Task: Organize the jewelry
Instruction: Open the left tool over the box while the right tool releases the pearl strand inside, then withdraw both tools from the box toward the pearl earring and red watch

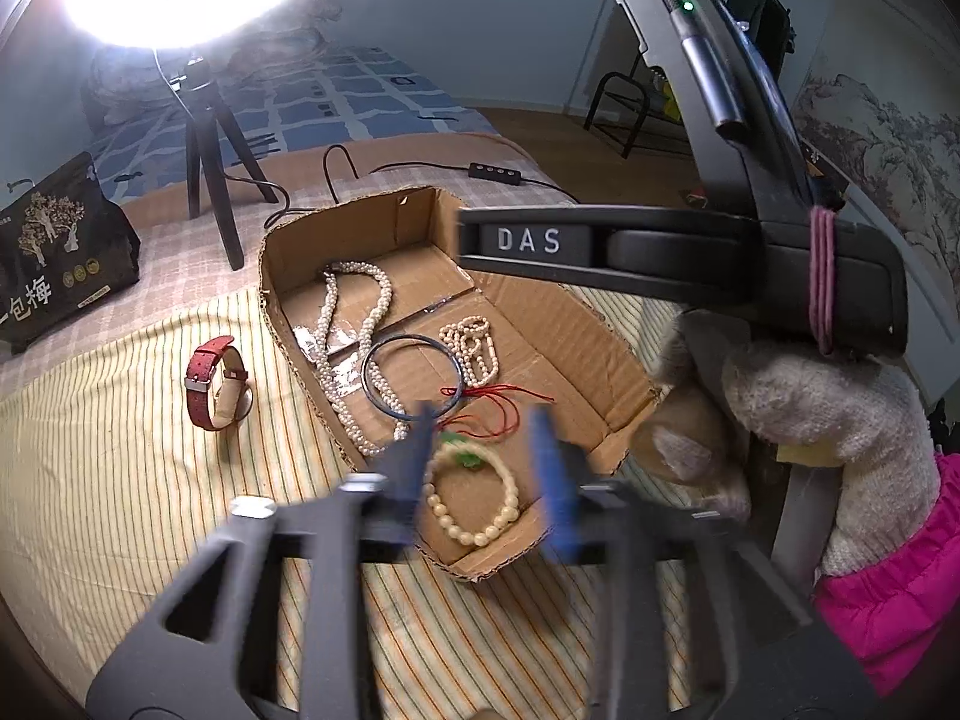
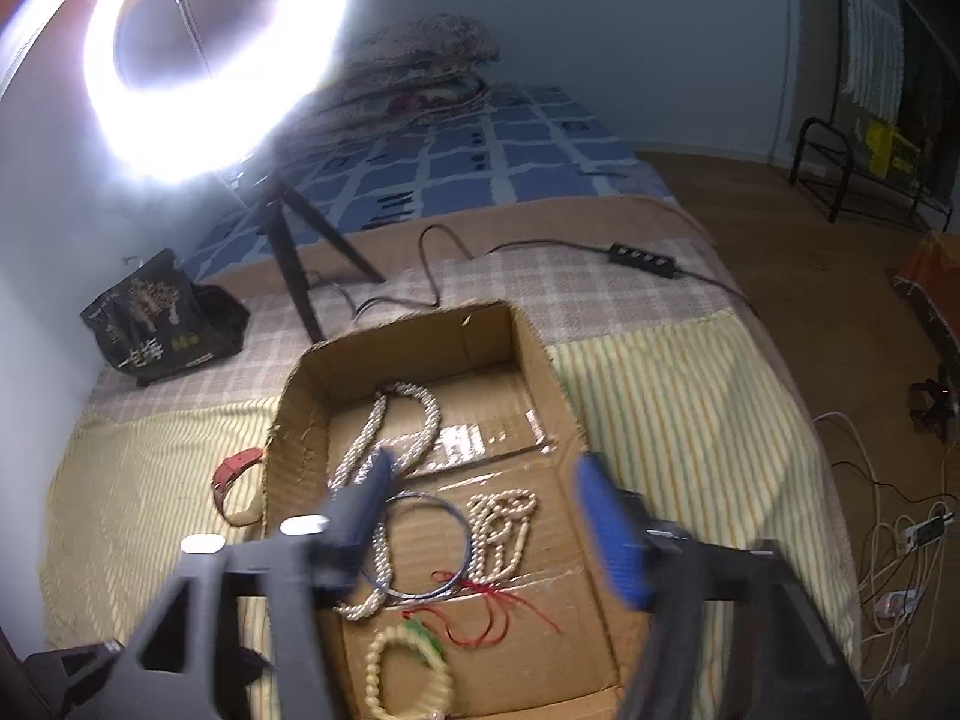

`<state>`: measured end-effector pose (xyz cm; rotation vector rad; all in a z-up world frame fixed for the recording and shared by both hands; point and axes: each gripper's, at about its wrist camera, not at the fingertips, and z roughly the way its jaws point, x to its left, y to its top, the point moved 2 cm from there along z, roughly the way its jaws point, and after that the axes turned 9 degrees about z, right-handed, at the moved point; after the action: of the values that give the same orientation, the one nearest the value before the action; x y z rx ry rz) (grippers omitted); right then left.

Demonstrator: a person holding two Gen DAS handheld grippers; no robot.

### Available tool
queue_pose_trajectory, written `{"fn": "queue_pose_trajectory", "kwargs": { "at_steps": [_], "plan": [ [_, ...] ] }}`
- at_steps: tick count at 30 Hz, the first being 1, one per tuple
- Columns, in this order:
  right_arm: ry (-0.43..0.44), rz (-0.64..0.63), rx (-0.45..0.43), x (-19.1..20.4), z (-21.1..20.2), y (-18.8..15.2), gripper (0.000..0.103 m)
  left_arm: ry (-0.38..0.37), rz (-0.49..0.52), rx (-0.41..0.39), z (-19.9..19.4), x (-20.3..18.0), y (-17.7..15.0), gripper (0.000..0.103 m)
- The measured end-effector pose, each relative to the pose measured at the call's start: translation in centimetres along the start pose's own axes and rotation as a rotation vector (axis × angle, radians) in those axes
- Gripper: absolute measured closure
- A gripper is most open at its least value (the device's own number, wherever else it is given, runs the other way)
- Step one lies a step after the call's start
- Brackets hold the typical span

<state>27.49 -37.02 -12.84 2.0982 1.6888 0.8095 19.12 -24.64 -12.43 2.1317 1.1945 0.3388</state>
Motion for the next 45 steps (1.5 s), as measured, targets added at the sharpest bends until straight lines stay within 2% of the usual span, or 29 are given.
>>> {"fn": "queue_pose_trajectory", "kwargs": {
  "at_steps": [1,4,6,14,27,37,45],
  "plan": [
    [-0.008,-0.001,-0.015,0.0,-0.2,0.1,0.015,0.004,0.004,-0.011,-0.2,0.0,0.0,0.042],
    [-0.025,-0.009,-0.038,-0.1,-0.6,0.3,0.008,0.013,0.025,-0.017,-0.4,-0.2,0.1,0.03],
    [-0.032,-0.011,-0.043,-0.1,-0.6,0.4,0.002,0.02,0.025,-0.017,-0.4,-0.2,0.1,0.026],
    [-0.046,-0.042,-0.052,0.5,-1.1,0.2,0.002,0.031,0.024,-0.003,-0.8,0.1,-0.1,0.025],
    [-0.043,-0.033,-0.078,0.9,-2.6,-0.1,0.002,0.053,0.024,-0.028,-2.8,0.9,-0.5,0.025],
    [-0.01,-0.034,-0.099,2.3,-4.3,-0.7,0.002,0.086,0.042,-0.041,-4.8,1.9,-1.3,0.025],
    [0.042,-0.037,-0.106,4.0,-5.7,-1.4,0.008,0.124,0.039,-0.047,-7.1,4.1,-2.3,0.025]
  ]
}}
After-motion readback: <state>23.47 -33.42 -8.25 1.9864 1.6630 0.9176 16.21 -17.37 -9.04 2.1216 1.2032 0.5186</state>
